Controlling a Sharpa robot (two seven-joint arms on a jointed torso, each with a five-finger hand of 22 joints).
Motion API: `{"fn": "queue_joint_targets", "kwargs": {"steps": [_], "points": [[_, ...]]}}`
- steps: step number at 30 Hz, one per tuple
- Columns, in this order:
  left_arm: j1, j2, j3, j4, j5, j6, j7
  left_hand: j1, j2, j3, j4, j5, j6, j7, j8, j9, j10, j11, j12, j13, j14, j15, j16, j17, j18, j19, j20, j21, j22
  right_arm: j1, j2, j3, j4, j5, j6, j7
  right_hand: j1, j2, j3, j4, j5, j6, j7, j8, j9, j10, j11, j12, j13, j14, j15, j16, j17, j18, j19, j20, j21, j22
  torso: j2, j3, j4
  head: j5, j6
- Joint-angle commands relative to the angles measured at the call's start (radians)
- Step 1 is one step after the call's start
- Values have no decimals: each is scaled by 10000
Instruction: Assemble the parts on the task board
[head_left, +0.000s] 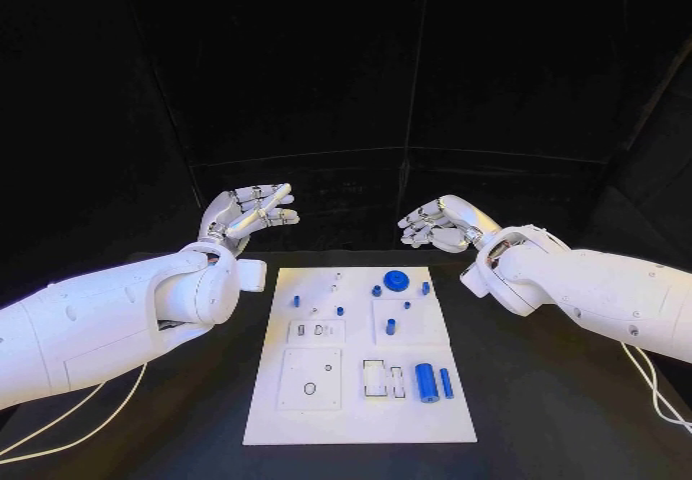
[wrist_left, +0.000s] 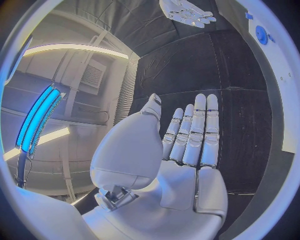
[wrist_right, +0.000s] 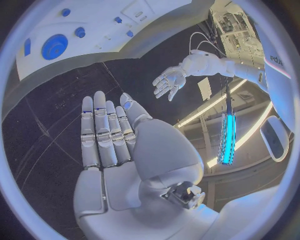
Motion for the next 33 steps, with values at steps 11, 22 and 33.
{"fn": "queue_joint_targets", "kwargs": {"steps": [11,22,33], "points": [[108,-732,9,1504,-440,404,-189,155,64,-21,-138,45,134,66,-64,-74,156,2,-182,-52,108,-36,-59,107,48,245,-75,158,54,424,516,11,316,-6299,1577,-2905,-567,-965,1078,-77,207,1052,-422,-451,2,1122,-517,-613,3,2629,-755,3726,2693,107,1164,-1014,4102,2452,892,-116,357,-200,188],[140,-1217,9,2488,-445,453,-297,175,80,-44,-172,45,136,75,-123,-113,160,6,-273,-66,149,-46,-95,157,46,348,-97,222,74,446,692,13,445,-7568,2017,-3633,-1130,-1394,1821,13,149,705,-477,-518,-2,356,-470,-606,21,3337,-728,8135,7534,132,1588,-972,5264,3041,1309,-176,399,-341,321],[143,-1267,9,2700,-446,488,-355,182,85,-53,-185,45,131,83,-150,-128,150,11,-314,-70,161,-46,-110,177,43,382,-103,244,80,447,733,13,413,-7731,2395,-3792,-1184,-1522,2016,118,74,439,-508,-516,6,-1,-443,-598,63,3387,-716,9679,9276,132,1690,-891,5674,3229,1507,-145,419,-361,327]]}}
